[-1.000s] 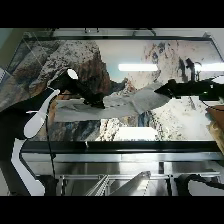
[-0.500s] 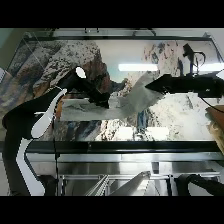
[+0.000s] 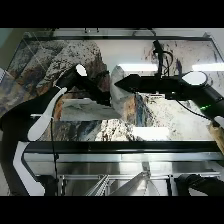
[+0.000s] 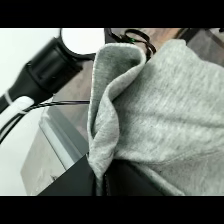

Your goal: Fold the shirts.

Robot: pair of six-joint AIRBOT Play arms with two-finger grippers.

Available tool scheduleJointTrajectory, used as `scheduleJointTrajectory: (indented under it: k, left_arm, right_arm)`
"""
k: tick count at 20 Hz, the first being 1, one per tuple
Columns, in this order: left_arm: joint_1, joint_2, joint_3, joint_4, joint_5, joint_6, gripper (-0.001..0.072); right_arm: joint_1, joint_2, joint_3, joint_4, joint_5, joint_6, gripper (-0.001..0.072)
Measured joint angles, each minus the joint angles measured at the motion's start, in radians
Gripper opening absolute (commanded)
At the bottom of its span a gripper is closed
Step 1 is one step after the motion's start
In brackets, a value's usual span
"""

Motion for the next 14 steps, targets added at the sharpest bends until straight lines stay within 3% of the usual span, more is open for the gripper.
scheduleJointTrajectory:
  k: [4, 9, 10, 11, 12, 13, 14]
  left_arm:
    - [0.142, 0.196, -0.001, 0.004, -0.029, 0.043, 0.0013]
    - [0.431, 0.414, -0.028, 0.004, -0.138, 0.059, 0.0014]
    - [0.491, 0.457, -0.051, 0.001, -0.143, 0.060, 0.0015]
    - [0.546, 0.496, -0.078, 0.000, -0.143, 0.062, 0.0015]
    - [0.597, 0.534, -0.109, -0.002, -0.142, 0.063, 0.0016]
    - [0.650, 0.574, -0.146, -0.017, -0.132, 0.067, 0.0016]
    - [0.700, 0.610, -0.183, -0.042, -0.121, 0.073, 0.0016]
  right_arm:
    - [0.136, -0.090, 0.100, 0.019, -0.088, -0.016, 0.0017]
    - [0.294, -0.349, 0.352, 0.016, -0.137, -0.024, 0.0018]
    - [0.320, -0.417, 0.402, 0.009, -0.142, -0.024, 0.0102]
    - [0.343, -0.483, 0.445, 0.000, -0.145, -0.024, 0.0363]
    - [0.366, -0.553, 0.488, -0.006, -0.145, -0.026, 0.0437]
    - [0.385, -0.611, 0.523, -0.011, -0.137, -0.027, 0.0435]
    - [0.401, -0.661, 0.555, -0.014, -0.118, -0.027, 0.0372]
